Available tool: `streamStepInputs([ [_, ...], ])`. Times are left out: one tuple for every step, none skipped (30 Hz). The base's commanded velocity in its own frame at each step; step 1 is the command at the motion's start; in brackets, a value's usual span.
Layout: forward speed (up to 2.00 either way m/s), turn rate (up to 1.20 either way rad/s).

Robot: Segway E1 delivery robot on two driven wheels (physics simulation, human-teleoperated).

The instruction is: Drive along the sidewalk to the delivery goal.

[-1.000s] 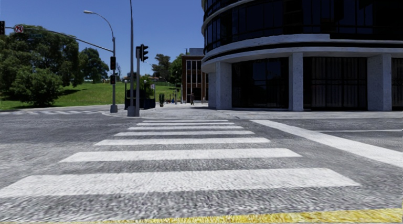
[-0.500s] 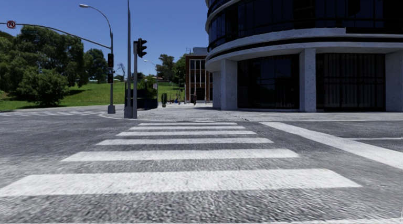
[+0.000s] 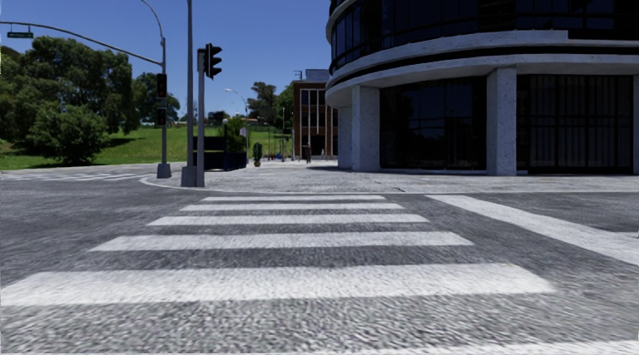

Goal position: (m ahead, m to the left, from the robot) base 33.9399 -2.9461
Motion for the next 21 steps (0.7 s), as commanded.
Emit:
streamStepInputs([
  [2.0, 0.0],
  [2.0, 0.0],
  [2.0, 0.0],
  [2.0, 0.0],
  [2.0, 0.0],
  [2.0, 0.0],
  [2.0, 0.0],
  [2.0, 0.0],
  [2.0, 0.0],
  [2.0, 0.0],
  [2.0, 0.0],
  [2.0, 0.0],
  [2.0, 0.0],
  [2.0, 0.0],
  [2.0, 0.0],
  [2.0, 0.0],
  [2.0, 0.0],
  [2.0, 0.0],
  [2.0, 0.0],
  [2.0, 0.0],
  [2.0, 0.0],
])
